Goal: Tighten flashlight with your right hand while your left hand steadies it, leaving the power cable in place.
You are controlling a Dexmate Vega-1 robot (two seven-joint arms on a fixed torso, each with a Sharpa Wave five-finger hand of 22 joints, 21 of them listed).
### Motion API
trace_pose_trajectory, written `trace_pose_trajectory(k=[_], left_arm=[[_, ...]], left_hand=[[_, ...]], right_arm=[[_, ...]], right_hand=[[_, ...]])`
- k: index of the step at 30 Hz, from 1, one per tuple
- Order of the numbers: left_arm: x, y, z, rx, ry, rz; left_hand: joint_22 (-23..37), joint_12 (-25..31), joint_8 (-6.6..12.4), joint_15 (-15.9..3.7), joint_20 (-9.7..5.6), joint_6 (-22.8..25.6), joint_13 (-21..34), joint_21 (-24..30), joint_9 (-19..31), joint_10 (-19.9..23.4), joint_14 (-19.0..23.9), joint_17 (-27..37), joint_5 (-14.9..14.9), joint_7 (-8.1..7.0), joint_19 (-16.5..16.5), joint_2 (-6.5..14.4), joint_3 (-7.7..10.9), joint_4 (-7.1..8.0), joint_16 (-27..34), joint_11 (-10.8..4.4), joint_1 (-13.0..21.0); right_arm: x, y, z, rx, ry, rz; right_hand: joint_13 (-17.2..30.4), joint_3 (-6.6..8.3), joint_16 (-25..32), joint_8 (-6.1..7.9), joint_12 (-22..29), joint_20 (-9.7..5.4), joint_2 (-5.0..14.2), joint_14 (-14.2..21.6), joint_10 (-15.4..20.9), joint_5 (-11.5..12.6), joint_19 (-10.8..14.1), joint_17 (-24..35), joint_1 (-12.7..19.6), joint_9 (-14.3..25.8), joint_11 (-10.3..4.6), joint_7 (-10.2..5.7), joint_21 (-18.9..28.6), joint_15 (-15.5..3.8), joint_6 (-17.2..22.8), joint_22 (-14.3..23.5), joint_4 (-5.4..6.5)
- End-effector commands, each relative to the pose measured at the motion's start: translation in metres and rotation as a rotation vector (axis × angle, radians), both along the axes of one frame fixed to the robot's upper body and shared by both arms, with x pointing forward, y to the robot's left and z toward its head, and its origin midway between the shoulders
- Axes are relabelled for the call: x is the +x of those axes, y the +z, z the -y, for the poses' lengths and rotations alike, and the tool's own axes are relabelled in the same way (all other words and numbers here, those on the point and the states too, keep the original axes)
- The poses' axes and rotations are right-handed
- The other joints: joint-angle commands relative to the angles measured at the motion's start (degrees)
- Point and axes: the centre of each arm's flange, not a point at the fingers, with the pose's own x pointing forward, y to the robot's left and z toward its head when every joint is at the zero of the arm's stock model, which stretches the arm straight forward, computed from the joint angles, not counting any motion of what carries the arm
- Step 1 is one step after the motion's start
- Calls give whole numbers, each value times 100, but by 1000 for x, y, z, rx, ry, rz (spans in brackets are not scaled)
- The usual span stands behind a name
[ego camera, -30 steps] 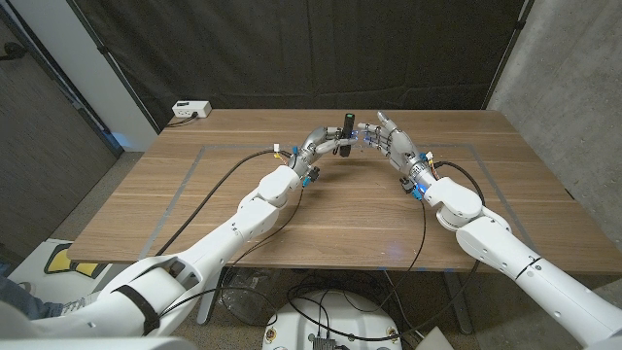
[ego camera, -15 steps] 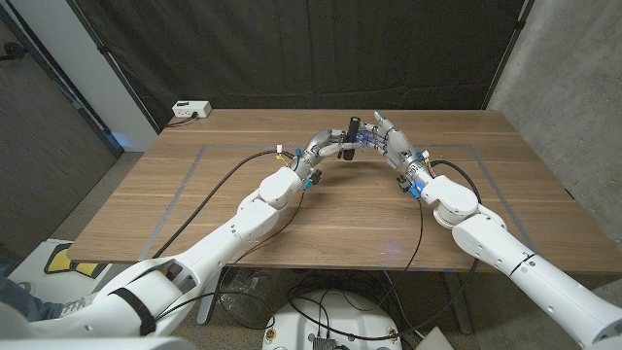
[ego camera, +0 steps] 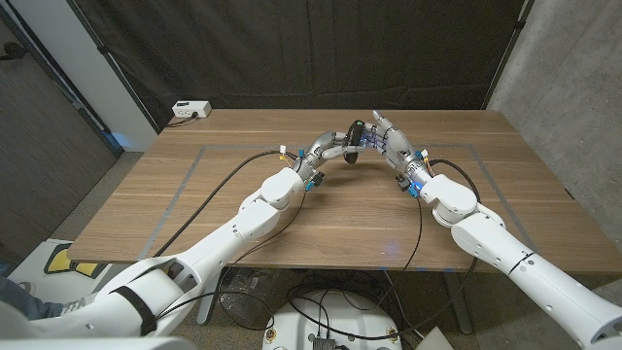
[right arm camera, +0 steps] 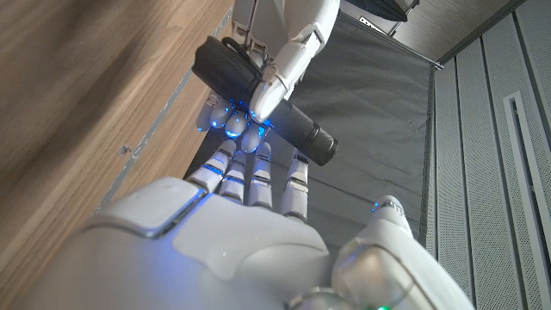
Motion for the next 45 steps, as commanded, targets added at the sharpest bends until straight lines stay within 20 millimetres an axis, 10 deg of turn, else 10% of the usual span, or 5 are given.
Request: trace_pose_trajectory(k=[1,20,28,45], left_arm=[[3,4,-13,-60,30,-1],[6,7,-27,-109,77,-10],[4,6,-23,-90,69,-8],[-4,3,4,12,-12,13]], left_hand=[[13,6,50,-168,-341,225,5,-13,34,371,15,15,33,178,67,88,528,465,-12,-391,29],[13,-2,42,-174,-345,221,9,-18,33,369,18,16,32,182,72,82,545,462,-11,-379,26],[13,-3,42,-176,-339,224,10,-21,34,373,13,16,31,178,73,79,551,464,-13,-374,21],[14,-6,40,-167,-326,224,19,-29,37,374,6,16,28,171,66,76,565,468,-15,-360,10]], right_arm=[[-1,-3,4,5,-11,-7],[-2,-1,9,24,-14,-7],[-1,-4,10,24,-9,-22],[6,-6,2,16,13,-28]], right_hand=[[26,-13,26,40,6,20,17,-11,5,0,33,11,52,32,5,20,-22,-1,64,13,6],[35,-14,53,316,64,39,69,92,120,0,98,11,60,124,7,-38,-14,0,678,14,19],[40,-27,40,-58,40,71,52,121,53,-10,145,15,105,138,23,259,-15,13,-294,15,-7],[41,-46,15,-118,15,70,32,41,-18,-14,101,19,96,98,24,309,-37,33,-512,17,-5]])
